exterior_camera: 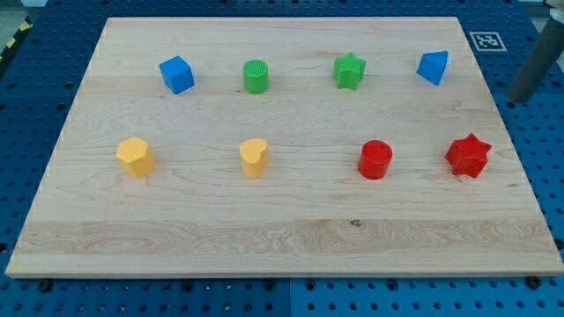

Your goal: Move the red blocks to the bottom right of the board

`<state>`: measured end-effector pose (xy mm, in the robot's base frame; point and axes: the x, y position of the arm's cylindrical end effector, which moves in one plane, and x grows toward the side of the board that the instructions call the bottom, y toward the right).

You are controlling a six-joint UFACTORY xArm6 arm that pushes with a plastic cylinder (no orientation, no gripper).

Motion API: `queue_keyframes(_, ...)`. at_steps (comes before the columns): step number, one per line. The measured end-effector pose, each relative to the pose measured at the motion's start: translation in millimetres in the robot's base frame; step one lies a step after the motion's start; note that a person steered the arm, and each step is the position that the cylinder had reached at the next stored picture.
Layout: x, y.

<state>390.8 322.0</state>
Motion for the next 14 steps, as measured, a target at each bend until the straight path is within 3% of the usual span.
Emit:
queue_keyframes(2, 7.6, -76.4)
queue_keyframes(5, 92.6, -76.6)
queue_keyframes(7, 61.3, -92.9)
queue_keyframes(10, 128.3, -85.3)
queue_keyframes(12, 100.1, -131.7)
queue_keyframes(14, 146.4, -125.7)
